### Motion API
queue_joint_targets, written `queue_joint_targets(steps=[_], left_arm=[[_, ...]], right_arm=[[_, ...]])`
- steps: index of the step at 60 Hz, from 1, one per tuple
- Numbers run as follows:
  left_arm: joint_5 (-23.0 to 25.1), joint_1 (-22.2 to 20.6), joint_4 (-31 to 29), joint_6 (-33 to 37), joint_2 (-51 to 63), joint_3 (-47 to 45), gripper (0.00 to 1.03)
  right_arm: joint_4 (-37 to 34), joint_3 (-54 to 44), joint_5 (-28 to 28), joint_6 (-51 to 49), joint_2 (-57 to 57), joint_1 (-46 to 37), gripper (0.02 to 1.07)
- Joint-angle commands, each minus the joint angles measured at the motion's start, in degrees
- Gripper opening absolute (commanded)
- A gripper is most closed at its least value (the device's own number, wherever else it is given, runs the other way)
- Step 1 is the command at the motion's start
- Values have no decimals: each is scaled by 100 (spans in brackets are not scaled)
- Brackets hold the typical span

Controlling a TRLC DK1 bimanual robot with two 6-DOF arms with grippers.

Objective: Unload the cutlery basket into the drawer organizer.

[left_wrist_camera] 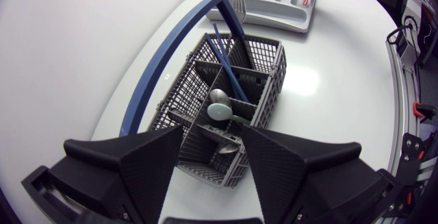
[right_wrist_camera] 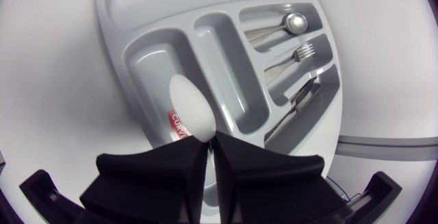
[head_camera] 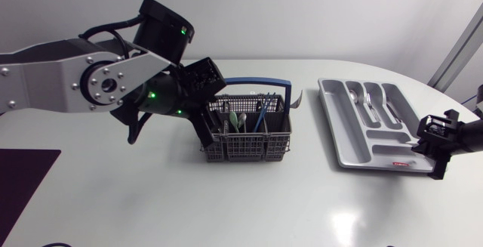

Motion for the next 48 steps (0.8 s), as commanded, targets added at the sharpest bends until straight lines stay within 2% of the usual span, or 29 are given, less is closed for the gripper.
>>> queue_joint_targets(steps=[1,4,9,13,18,21,24,33,48], left_arm=[[8,-18,21,179,-124,-158,61],[8,-18,12,197,-150,-167,61],[16,-27,-23,250,-203,-184,62],[25,-27,-49,311,-256,-202,62],[34,-35,-76,346,-300,-228,63],[34,-35,-76,355,-317,-228,63],[52,-35,-76,364,-326,-237,63],[69,-114,-76,478,-379,-334,65],[386,-176,-76,891,-502,-492,65]], right_arm=[[175,-49,119,106,226,215,16],[254,-49,181,203,279,312,16],[334,-75,268,317,323,435,27],[474,-84,312,431,323,479,46],[501,-75,374,458,323,496,64],[544,-66,409,554,323,514,81],[562,-57,409,633,296,514,90],[536,-75,312,1011,-134,514,97],[210,-488,-83,1591,-1110,786,97]])
